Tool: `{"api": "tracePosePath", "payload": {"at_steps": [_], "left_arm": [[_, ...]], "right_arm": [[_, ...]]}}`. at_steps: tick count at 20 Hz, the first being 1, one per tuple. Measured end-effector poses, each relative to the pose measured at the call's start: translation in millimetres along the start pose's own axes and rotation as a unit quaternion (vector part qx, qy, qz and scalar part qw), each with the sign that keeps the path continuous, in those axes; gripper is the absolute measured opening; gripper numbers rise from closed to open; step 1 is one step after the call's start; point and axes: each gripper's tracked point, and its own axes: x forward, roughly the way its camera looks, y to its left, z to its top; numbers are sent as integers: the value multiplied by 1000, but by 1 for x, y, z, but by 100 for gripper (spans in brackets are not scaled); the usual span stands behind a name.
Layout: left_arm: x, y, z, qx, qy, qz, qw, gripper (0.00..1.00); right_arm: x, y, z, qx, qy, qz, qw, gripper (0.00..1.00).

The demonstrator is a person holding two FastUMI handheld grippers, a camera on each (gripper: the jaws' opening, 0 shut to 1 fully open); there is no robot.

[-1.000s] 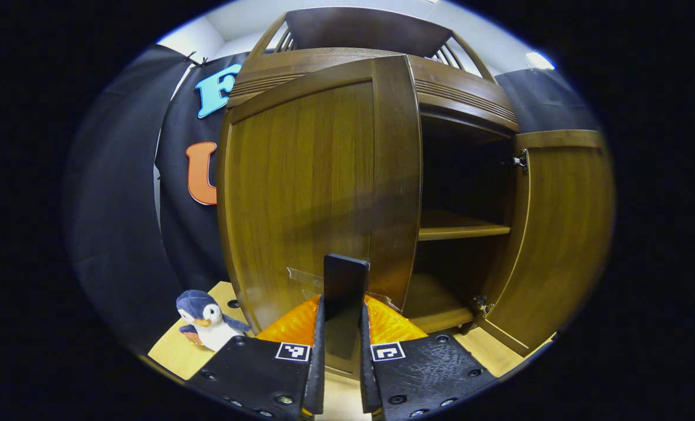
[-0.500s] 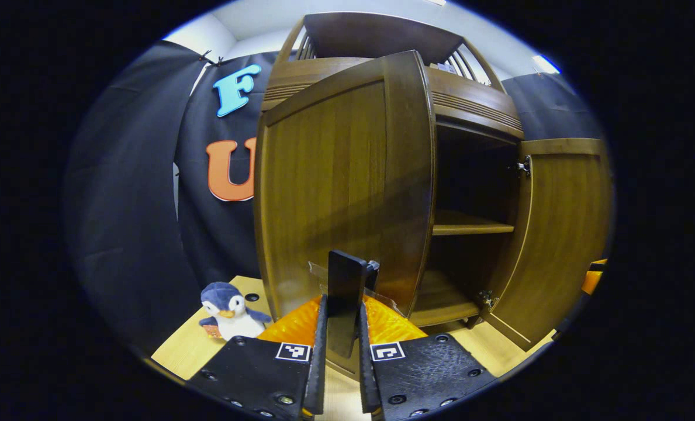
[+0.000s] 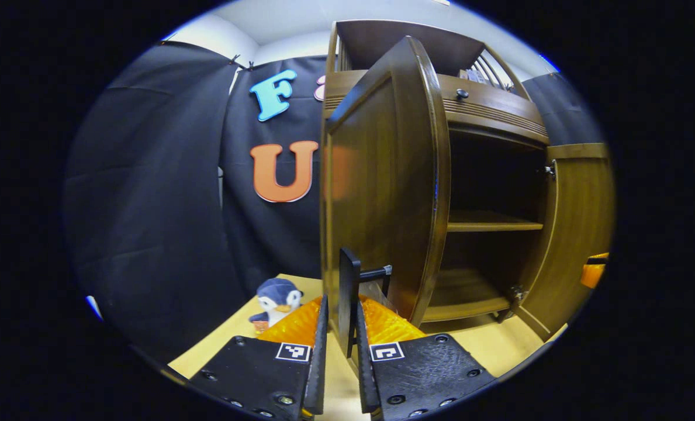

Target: Open the right door of the double-door shoe cabinet with the right hand, and open the left door with the left hand.

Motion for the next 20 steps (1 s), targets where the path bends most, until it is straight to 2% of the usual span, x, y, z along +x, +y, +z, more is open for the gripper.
{"api": "tracePosePath", "payload": {"at_steps": [1, 2, 3, 4, 6, 9, 11, 14, 20], "left_arm": [[-2, 9, -3, -15, 4, 4, 1000, 23], [-3, 18, -4, -23, 5, 13, 1000, 32], [-7, 28, -3, -24, 5, 23, 999, 32], [-7, 32, -5, -27, 4, 19, 999, 16], [-9, 38, -5, -27, 5, 14, 1000, 17], [-20, 51, 0, 8, -8, 17, 1000, 18], [-26, 70, -2, 36, -12, 44, 998, 16], [-36, 87, 6, 51, -26, 71, 996, 16], [-51, 63, 38, 51, -60, 42, 996, 16]], "right_arm": [[2, 4, 1, 0, 0, 4, 1000, 42], [3, 6, 3, -1, -1, 5, 1000, 42], [5, 9, 3, -2, -1, 7, 1000, 42], [6, 12, 5, -2, -2, 7, 1000, 42], [8, 16, 9, -5, -4, 8, 1000, 42], [10, 15, 13, -5, -8, -2, 1000, 42], [10, 15, 15, -2, -9, -5, 1000, 44], [12, 15, 20, 4, -13, -10, 1000, 44], [9, 8, 36, 13, -36, -31, 999, 46]]}}
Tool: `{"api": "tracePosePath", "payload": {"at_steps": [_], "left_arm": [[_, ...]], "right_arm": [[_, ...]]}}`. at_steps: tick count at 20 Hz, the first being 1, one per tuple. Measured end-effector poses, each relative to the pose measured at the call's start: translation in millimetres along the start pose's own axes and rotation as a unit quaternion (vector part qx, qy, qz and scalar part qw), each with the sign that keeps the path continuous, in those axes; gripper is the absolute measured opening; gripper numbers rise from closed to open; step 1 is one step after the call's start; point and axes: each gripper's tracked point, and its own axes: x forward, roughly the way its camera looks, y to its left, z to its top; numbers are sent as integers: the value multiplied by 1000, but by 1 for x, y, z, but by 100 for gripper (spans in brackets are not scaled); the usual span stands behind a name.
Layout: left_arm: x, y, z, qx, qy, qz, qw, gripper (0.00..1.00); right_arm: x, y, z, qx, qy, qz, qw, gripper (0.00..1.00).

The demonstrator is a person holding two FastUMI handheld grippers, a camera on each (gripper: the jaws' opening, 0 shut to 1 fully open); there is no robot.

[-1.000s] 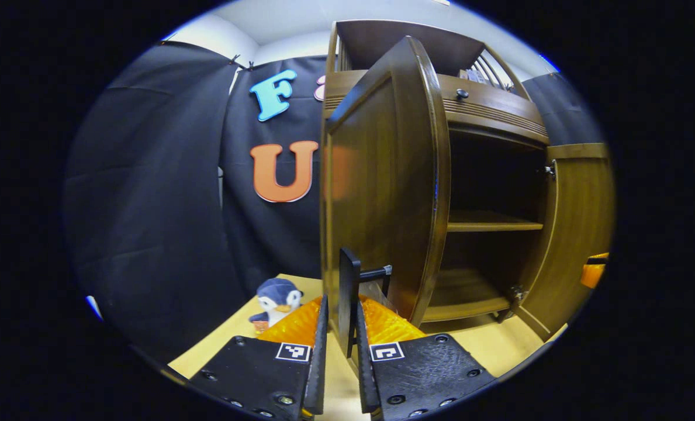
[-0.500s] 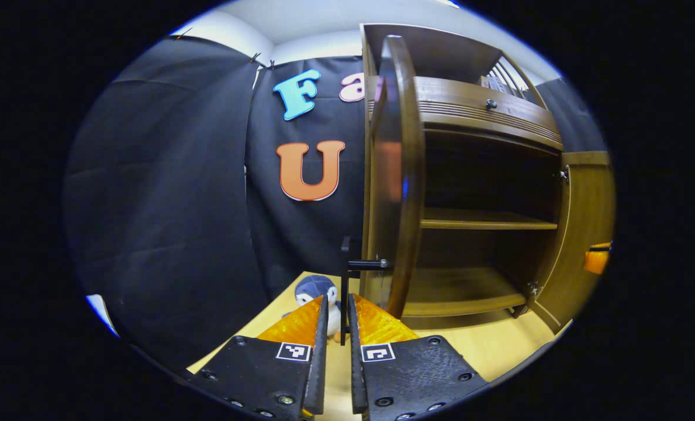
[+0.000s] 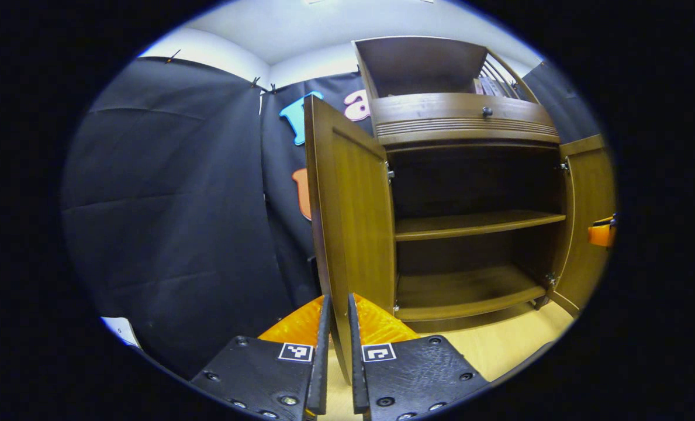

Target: Open the right door of the double-door shoe cabinet with the right hand, and open the left door with the left hand.

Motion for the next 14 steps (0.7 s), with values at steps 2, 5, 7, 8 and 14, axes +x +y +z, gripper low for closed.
{"api": "tracePosePath", "payload": {"at_steps": [2, 5, 7, 8, 14], "left_arm": [[-1, -19, 15, -13, -8, -23, 1000, 16], [-2, -56, 28, -32, -6, -67, 997, 34], [-3, -78, 43, -32, -20, -90, 995, 45], [-6, -90, 53, -33, -29, -101, 994, 51], [-14, -146, 87, -52, -56, -159, 984, 93]], "right_arm": [[0, -7, 13, 4, -11, -9, 1000, 45], [-9, -16, 27, 17, -31, -17, 999, 54], [-12, -23, 35, 23, -41, -23, 999, 60], [-14, -27, 40, 25, -46, -26, 998, 60], [-26, -41, 78, 18, -93, -30, 995, 73]]}}
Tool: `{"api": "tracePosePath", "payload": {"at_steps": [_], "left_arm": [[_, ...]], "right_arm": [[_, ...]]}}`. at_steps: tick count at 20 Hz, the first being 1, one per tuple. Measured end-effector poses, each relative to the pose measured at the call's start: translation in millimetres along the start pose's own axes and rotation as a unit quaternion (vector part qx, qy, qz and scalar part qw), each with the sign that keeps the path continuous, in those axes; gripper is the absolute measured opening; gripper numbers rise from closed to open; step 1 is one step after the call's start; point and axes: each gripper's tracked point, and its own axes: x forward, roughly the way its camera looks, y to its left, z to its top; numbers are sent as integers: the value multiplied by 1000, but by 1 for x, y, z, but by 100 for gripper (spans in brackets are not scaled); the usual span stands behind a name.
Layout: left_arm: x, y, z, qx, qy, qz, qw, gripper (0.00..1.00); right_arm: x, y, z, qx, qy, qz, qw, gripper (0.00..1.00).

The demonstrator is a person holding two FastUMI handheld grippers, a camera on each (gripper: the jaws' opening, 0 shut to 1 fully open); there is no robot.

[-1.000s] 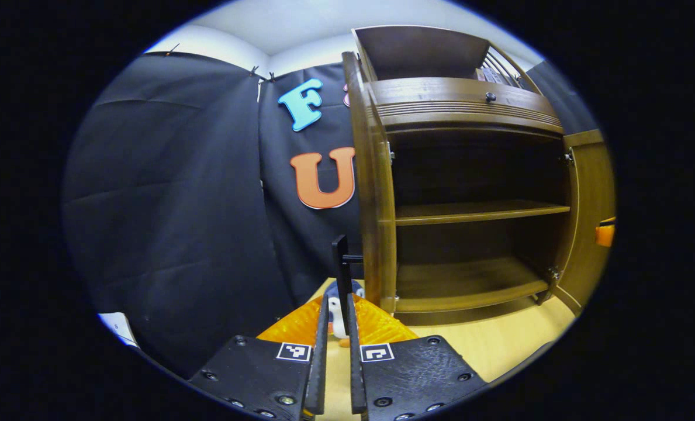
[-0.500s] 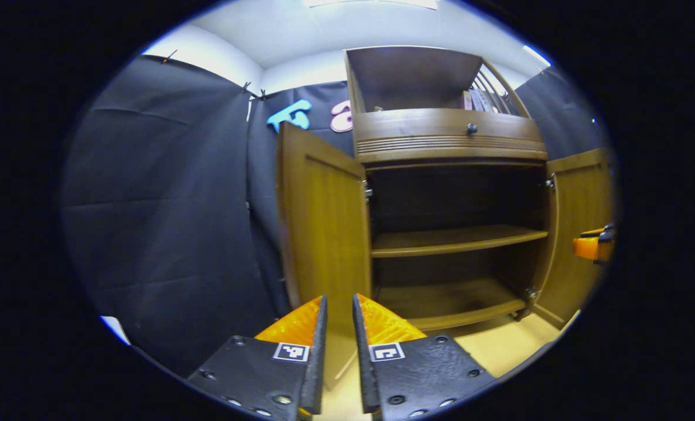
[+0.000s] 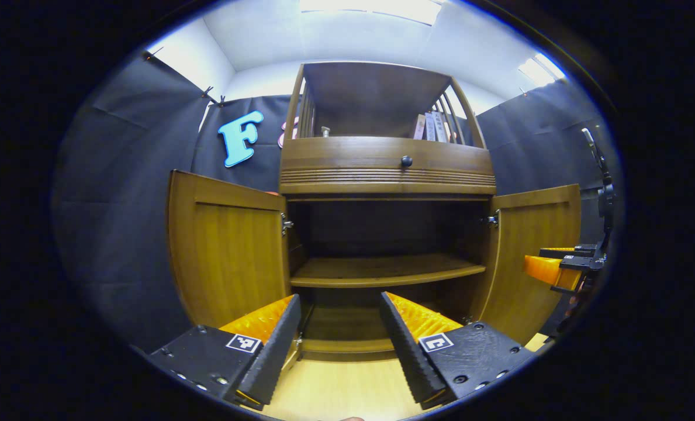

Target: Open the right door of the double-door shoe cabinet with the right hand, and open the left door with the left hand.

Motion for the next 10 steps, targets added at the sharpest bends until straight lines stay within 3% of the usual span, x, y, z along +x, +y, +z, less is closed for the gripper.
{"api": "tracePosePath", "payload": {"at_steps": [4, 5, 6, 10], "left_arm": [[3, -18, 7, -10, -1, -10, 1000, 100], [3, -17, 8, -13, -3, -7, 1000, 82], [3, -17, 10, -14, -4, -4, 1000, 92], [5, -12, 14, -7, -10, 7, 1000, 92]], "right_arm": [[1, 5, 11, -6, -11, 22, 1000, 84], [2, 4, 13, -7, -14, 24, 1000, 85], [2, 4, 15, -10, -16, 27, 999, 87], [10, 3, 16, -10, -14, 29, 999, 89]]}}
